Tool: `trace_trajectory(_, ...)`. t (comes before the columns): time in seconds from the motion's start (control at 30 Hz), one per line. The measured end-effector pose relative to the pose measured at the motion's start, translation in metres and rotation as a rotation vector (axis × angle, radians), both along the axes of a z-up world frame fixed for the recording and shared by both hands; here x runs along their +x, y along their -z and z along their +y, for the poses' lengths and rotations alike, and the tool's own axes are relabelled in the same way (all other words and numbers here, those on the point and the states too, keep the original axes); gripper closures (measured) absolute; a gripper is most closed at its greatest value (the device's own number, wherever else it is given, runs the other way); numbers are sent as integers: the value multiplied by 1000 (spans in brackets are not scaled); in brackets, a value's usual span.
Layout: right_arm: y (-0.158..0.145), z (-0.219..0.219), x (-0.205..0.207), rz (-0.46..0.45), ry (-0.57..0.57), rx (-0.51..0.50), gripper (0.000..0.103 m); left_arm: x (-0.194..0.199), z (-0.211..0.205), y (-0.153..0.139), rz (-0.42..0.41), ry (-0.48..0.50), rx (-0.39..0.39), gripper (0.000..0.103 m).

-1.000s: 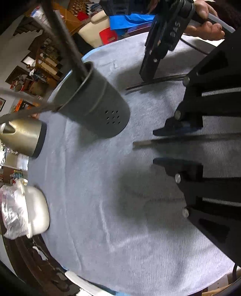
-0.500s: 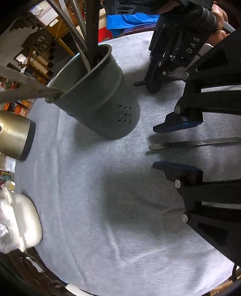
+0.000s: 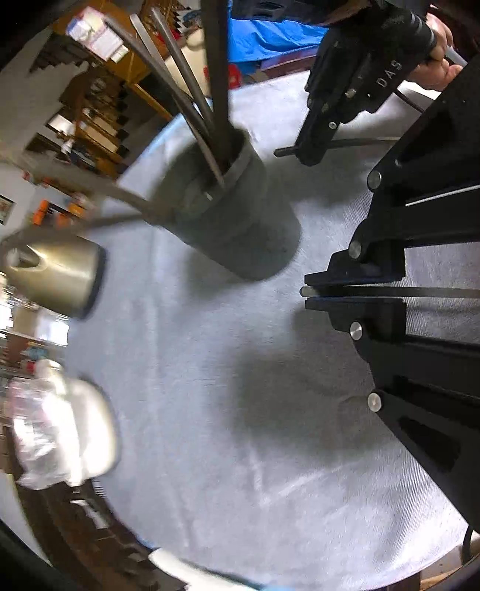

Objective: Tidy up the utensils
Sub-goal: 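Raise both held chopsticks above the grey cup and lower them in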

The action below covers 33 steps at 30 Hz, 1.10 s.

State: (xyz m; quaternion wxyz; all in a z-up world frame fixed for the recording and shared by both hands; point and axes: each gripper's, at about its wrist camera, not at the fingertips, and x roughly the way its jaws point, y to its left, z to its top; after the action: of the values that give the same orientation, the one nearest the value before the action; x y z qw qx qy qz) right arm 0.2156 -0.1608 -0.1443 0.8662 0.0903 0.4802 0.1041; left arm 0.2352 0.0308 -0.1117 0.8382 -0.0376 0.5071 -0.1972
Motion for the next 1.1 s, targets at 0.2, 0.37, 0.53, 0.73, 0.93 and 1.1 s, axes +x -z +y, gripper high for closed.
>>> trace_trajectory(0.2,-44,-4,-29,-200,-27,11,96,-20,13,-55,-160,-6,-73,98)
trace_trajectory(0.37,-76,0,-41,-328,-25,38,96,-49,14,-103,-295,0,-106,98)
trace_trajectory(0.53,-102,-2,-57,-430,-16,65,96,-56,1,-131,-399,15,-121,98)
trace_trajectory(0.73,-89,2,-46,-304,-53,46,94,-60,1,-137,-413,9,-123,98)
trace_trajectory(0.93,-31,0,-14,-11,-53,40,93,-78,5,-143,-436,6,-128,98)
trace_trajectory(1.1,0,14,11,108,-62,-9,91,-86,9,-144,-440,6,-128,98)
